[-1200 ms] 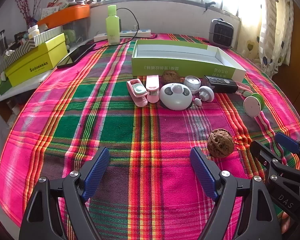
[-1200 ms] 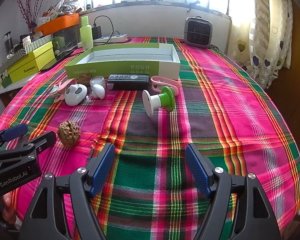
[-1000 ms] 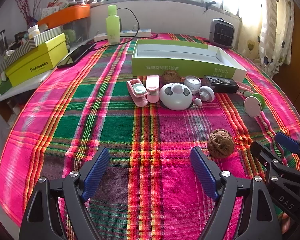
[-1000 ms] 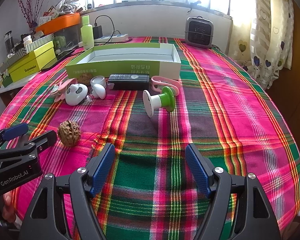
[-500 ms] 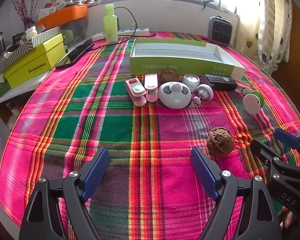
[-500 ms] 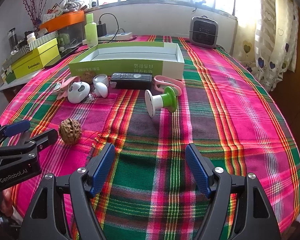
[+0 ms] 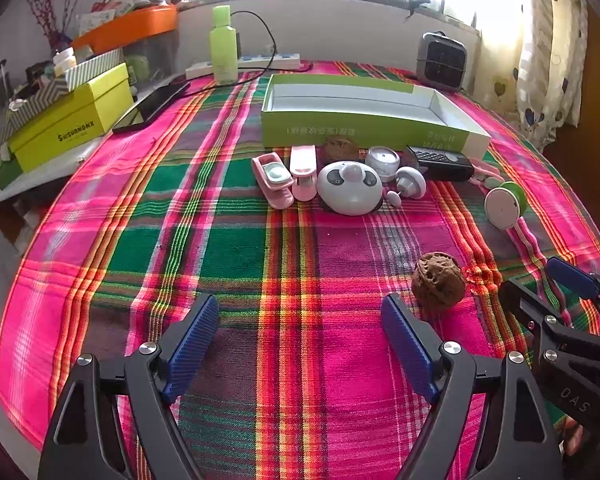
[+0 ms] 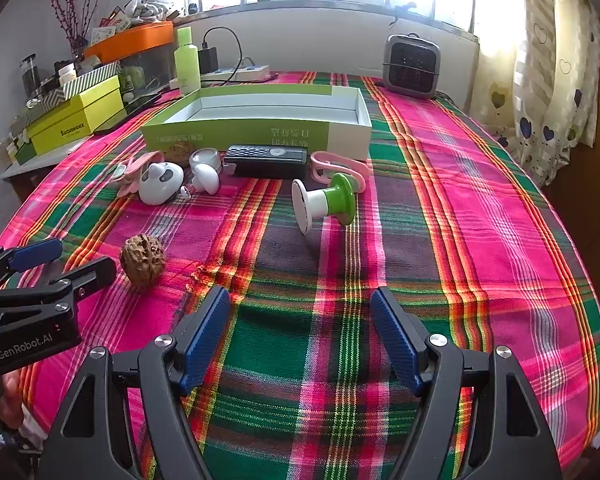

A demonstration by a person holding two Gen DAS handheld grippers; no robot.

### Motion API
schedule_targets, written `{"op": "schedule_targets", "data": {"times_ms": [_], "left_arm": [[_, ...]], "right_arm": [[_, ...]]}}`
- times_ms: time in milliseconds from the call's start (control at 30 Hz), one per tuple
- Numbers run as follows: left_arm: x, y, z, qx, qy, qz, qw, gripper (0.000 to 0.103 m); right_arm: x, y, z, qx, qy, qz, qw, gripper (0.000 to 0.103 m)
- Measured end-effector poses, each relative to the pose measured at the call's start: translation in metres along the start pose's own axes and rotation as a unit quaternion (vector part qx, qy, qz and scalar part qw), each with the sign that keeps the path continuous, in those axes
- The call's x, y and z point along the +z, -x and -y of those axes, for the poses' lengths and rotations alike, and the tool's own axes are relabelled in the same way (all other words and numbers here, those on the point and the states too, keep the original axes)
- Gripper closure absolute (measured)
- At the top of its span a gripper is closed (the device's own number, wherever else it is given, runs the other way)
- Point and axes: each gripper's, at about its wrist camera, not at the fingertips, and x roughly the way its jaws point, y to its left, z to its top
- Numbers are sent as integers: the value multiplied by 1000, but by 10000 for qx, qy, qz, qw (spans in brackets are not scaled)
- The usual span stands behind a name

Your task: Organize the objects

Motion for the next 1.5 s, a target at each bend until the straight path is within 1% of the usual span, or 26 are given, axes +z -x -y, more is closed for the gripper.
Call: {"op": "schedule_targets", "data": {"times_ms": [100, 167, 267, 467, 567, 633, 800, 900, 1033, 1133, 1167, 1233, 1300, 1433, 1500], "left_arm": [[-1, 4, -4, -163, 165, 34, 9997, 20], [-2, 5, -4, -216, 174, 35, 9996, 20], [-4, 6, 1, -218, 36, 18, 9998, 20], [-7, 11, 10, -394, -144, 7, 9991, 20], [-8, 13, 12, -523, -165, -40, 9985, 20], [-9, 16, 15, -688, -217, -63, 9974, 20], [-7, 18, 26, -1018, -429, -5, 9939, 21], [-6, 14, 33, -1142, -522, -20, 9921, 24], [-1, 10, 37, -1048, -628, 40, 9925, 32], [5, 6, 39, -1112, -600, 42, 9920, 38], [6, 5, 40, -1094, -595, 40, 9922, 42], [6, 4, 41, -1072, -643, 73, 9921, 46], [7, 4, 41, -1137, -630, 73, 9915, 52], [10, 2, 37, -1167, -546, 80, 9916, 59], [11, 1, 36, -1156, -529, 83, 9918, 68]], "right_arm": [[1, 0, 1, 72, 64, -49, 9999, 30], [1, 0, 2, 101, 87, -61, 9999, 30], [0, 0, 3, 119, 100, -53, 9999, 30], [0, 1, 4, 125, 111, -76, 9998, 30], [-1, 2, 5, 136, 118, -81, 9998, 30], [-1, 3, 7, 139, 116, -84, 9998, 30], [-2, 5, 10, 185, 126, -97, 9997, 30], [-3, 6, 13, 193, 109, -99, 9997, 30], [-3, 6, 16, 188, 73, -100, 9997, 30], [-2, 7, 17, 206, 38, -114, 9997, 30], [-1, 6, 18, 201, 22, -119, 9997, 30], [0, 6, 20, 218, -23, -124, 9997, 30], [2, 5, 21, 244, -46, -132, 9996, 30], [5, 6, 20, 252, -5, -81, 9996, 30], [8, 5, 20, 266, 21, -72, 9996, 30]]}}
